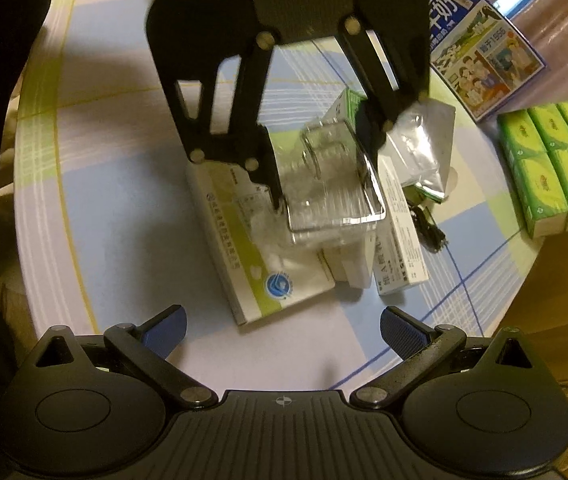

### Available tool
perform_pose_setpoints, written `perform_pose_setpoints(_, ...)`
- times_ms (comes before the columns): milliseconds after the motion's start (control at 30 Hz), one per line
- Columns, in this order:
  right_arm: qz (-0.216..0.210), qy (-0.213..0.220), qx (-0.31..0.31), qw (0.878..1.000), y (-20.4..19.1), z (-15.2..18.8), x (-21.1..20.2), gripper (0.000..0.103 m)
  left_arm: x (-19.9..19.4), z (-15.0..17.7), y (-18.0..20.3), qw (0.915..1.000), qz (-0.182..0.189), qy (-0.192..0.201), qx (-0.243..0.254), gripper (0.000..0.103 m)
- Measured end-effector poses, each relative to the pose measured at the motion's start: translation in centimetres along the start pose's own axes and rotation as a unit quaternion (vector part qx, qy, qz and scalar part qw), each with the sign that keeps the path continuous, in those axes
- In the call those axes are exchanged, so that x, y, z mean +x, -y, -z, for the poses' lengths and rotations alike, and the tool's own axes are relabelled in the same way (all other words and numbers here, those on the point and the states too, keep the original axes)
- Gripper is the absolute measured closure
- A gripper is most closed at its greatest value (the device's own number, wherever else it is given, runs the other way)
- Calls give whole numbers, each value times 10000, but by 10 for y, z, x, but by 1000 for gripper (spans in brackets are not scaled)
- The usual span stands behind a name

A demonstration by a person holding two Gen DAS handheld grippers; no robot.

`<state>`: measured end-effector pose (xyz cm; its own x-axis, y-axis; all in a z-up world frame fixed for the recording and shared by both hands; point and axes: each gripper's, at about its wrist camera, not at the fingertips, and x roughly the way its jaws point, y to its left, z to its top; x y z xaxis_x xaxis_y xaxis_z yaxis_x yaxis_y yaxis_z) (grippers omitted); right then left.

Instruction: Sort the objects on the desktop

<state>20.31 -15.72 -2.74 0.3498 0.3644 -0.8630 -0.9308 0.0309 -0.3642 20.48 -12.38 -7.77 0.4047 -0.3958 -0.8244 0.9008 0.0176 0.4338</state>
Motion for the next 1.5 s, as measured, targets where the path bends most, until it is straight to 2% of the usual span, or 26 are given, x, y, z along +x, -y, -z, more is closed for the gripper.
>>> perform_pose_setpoints(100, -93, 119, 21, 9999, 1, -6, -1, 2, -16, 7, -1, 9995, -105, -25, -305, 55)
perform_pose_setpoints(200, -204, 214, -90, 9995, 0, -15, 1, 2, -36, 20, -5, 9950, -141, -54, -988, 55)
perform_pose_setpoints(300, -507, 256, -261, 9980, 0, -26, 7, 6, -51, 40, -6, 9849, -173, -183, -1711, 55)
perform_pose_setpoints(333, -621, 270, -298, 9973, -1, -30, 9, 15, -56, 48, -4, 9803, -185, -245, -1950, 55)
perform_pose_setpoints(367, -732, 245, -318, 9965, 0, -34, 12, 18, -59, 56, -2, 9758, -224, -298, -2154, 55)
perform_pose_setpoints(467, -942, 156, -403, 9946, 2, -45, 25, 18, -66, 77, -1, 9625, -314, -397, -2667, 55)
perform_pose_setpoints(567, -943, 56, -500, 9943, 5, -50, 38, 18, -70, 94, 7, 9531, -319, -404, -2981, 55)
perform_pose_setpoints(733, -1155, -54, -502, 9920, 13, -61, 55, 18, -69, 112, 15, 9422, -295, -427, -3310, 55)
perform_pose_setpoints(833, -1329, -156, -436, 9900, 16, -69, 65, 23, -66, 117, 16, 9344, -278, -405, -3529, 55)
perform_pose_setpoints(867, -1420, -183, -311, 9892, 18, -71, 66, 27, -65, 119, 17, 9311, -284, -395, -3614, 55)
perform_pose_setpoints(1000, -1437, -353, 105, 9889, 18, -75, 65, 30, -64, 123, 19, 9189, -301, -379, -3915, 55)
perform_pose_setpoints(1133, -1326, -467, 1280, 9818, 17, -76, 58, 31, -65, 128, 24, 9025, -339, -352, -4279, 55)
perform_pose_setpoints(1233, -1408, -347, 2017, 9687, 10, -69, 49, 32, -67, 134, 30, 8858, -388, -331, -4613, 55)
perform_pose_setpoints(1367, -1197, -289, 3220, 9387, 11, -60, 41, 32, -72, 139, 36, 8623, -499, -286, -5032, 55)
perform_pose_setpoints(1500, -881, -186, 3950, 9143, 6, -53, 34, 32, -75, 140, 40, 8411, -683, -336, -5354, 55)
